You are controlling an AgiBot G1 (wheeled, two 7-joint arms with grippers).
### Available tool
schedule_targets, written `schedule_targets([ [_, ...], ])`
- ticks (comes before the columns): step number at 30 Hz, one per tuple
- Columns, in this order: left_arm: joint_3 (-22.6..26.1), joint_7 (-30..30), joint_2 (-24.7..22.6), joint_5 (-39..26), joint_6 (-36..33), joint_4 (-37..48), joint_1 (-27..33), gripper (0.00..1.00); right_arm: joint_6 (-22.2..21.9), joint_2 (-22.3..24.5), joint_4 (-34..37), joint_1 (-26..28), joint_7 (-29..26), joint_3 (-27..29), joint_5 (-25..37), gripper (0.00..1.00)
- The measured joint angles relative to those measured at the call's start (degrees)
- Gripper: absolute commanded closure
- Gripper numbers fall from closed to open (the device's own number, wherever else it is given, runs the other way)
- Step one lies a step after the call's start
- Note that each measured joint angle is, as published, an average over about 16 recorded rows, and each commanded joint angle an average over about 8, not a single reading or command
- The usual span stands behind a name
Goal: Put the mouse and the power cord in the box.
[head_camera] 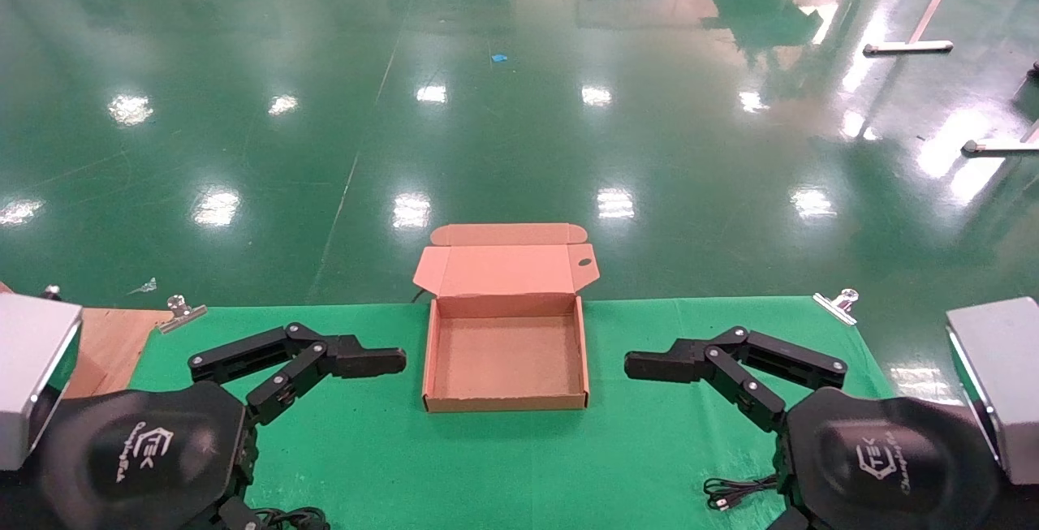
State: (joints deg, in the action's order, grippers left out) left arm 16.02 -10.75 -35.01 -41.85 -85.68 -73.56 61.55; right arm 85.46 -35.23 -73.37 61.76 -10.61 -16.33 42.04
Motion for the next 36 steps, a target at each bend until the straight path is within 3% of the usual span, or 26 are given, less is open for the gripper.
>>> schedule_targets([
  [29,0.1,0.0,-0.1,0.0,0.1,0.1,0.0,0.00,0.0,0.0,0.0,0.0,0.0,0.0,0.0,0.00],
  [36,1.4,0.0,0.0,-3.0,-0.5,0.0,1.2,0.00,0.5,0.4,-0.1,1.2,1.0,-1.0,3.4,0.00],
])
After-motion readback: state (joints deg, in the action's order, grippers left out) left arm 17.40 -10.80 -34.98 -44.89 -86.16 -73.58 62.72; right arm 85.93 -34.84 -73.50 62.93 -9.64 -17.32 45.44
